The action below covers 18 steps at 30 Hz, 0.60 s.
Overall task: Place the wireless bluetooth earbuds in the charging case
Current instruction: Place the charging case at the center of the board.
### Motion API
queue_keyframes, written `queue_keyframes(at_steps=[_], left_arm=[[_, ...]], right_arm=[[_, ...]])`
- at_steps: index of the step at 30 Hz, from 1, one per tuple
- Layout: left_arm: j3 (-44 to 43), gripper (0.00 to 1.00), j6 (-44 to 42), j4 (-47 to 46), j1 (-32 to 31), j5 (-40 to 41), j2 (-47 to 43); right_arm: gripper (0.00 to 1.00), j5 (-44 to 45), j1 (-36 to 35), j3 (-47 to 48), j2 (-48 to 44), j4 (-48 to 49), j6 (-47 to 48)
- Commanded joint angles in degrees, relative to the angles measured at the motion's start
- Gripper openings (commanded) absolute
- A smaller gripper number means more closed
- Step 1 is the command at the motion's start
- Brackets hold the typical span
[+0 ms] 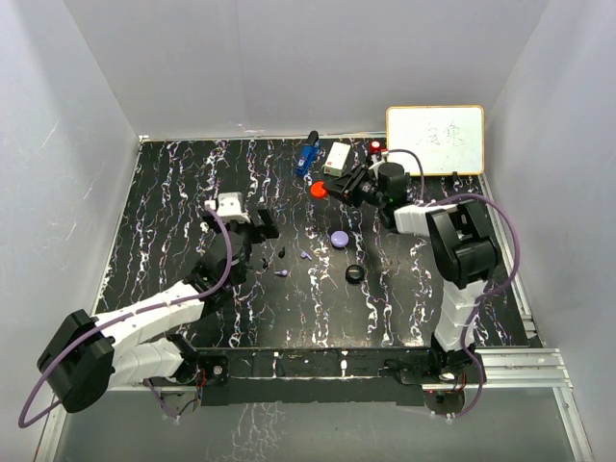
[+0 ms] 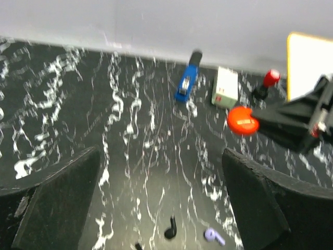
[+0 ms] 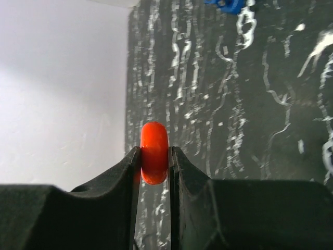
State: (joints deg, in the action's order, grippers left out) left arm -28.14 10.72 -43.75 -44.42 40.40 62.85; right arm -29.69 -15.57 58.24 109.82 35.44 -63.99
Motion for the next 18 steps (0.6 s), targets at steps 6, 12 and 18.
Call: queue_keyframes(at_steps=[6,12,18], left_arm=[[-3.3,0.99,10.7,20.8,0.3,-8.4,-1.2],[-2.9,0.99,11.6,20.3,0.3,-10.1,0.1],[-3.3,0.99,12.6,19.6,0.3,-11.6,2.7]], right_arm=[[0.00,3.6,-4.3,15.7,10.9,-12.6,11.9],[0.00,5.0,-5.8,20.8,15.2,-15.6,13.0],[0.05,6.3,-6.4,24.4,18.1,-17.7,14.0]])
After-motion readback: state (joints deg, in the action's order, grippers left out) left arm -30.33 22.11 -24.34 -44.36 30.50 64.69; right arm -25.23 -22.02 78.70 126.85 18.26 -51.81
